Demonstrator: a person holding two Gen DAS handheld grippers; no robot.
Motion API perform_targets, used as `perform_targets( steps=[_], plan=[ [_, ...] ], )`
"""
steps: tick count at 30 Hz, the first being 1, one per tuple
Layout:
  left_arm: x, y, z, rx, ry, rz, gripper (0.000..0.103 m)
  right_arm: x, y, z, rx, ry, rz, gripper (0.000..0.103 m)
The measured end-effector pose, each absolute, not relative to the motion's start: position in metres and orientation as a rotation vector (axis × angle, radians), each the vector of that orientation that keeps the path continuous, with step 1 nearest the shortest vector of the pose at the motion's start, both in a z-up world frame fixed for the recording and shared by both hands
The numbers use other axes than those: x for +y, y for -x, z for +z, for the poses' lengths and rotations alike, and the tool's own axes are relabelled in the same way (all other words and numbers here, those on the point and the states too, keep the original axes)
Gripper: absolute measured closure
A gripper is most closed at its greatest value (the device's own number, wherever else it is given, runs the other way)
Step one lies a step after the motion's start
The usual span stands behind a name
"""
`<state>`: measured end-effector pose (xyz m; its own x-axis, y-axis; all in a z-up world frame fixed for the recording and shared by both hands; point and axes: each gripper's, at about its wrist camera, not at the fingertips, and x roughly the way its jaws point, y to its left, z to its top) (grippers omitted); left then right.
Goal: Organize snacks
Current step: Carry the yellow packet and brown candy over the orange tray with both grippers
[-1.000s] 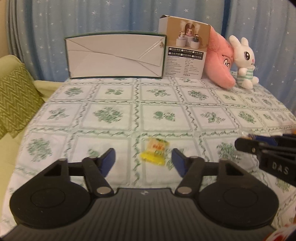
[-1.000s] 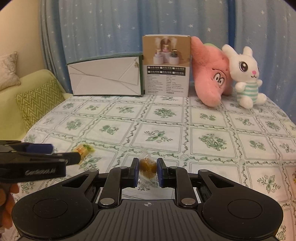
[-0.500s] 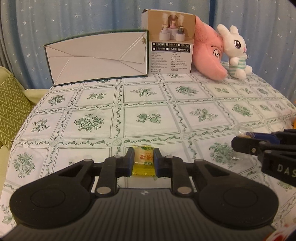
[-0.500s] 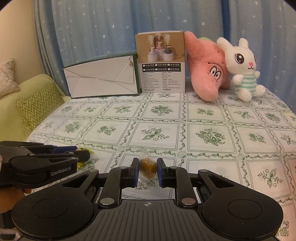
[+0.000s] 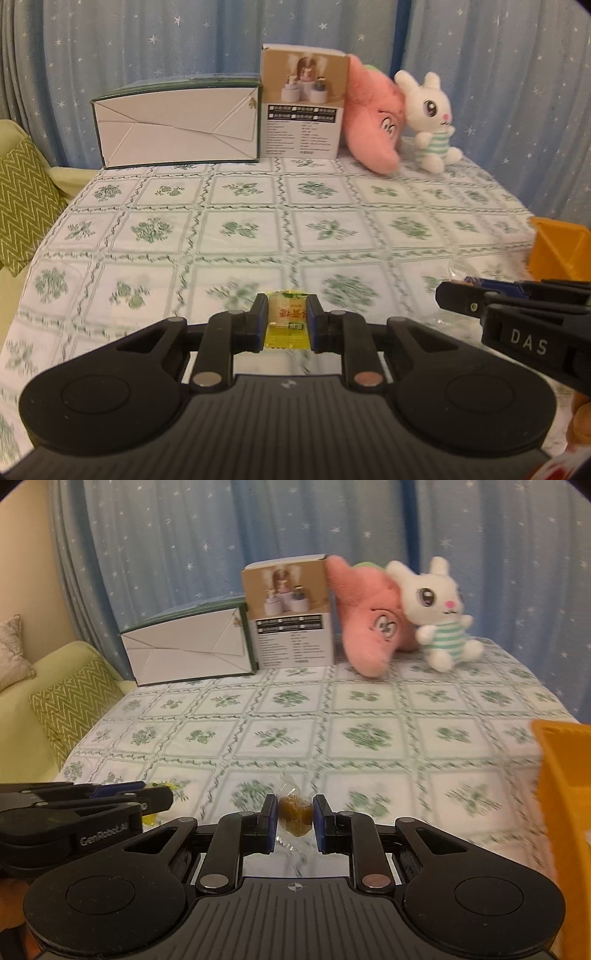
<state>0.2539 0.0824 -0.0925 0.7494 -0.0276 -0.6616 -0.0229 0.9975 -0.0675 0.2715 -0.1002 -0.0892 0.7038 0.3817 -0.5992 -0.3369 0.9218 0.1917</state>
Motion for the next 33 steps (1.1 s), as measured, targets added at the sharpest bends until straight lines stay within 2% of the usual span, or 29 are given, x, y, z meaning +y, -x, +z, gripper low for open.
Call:
perform_targets(
  steps=[20, 33],
  plan=[
    [0.000, -0.132, -0.020, 0.696, 0.096, -0.091, 0.084, -0.195, -0.142, -0.018, 0.671, -0.168, 0.296, 0.083],
    [-0.071, -0.109, 0.015, 0.662, 0.068, -0.218, 0.084, -0.272, -0.104, 0.014, 0.644, -0.205, 0.173, 0.083]
  ],
)
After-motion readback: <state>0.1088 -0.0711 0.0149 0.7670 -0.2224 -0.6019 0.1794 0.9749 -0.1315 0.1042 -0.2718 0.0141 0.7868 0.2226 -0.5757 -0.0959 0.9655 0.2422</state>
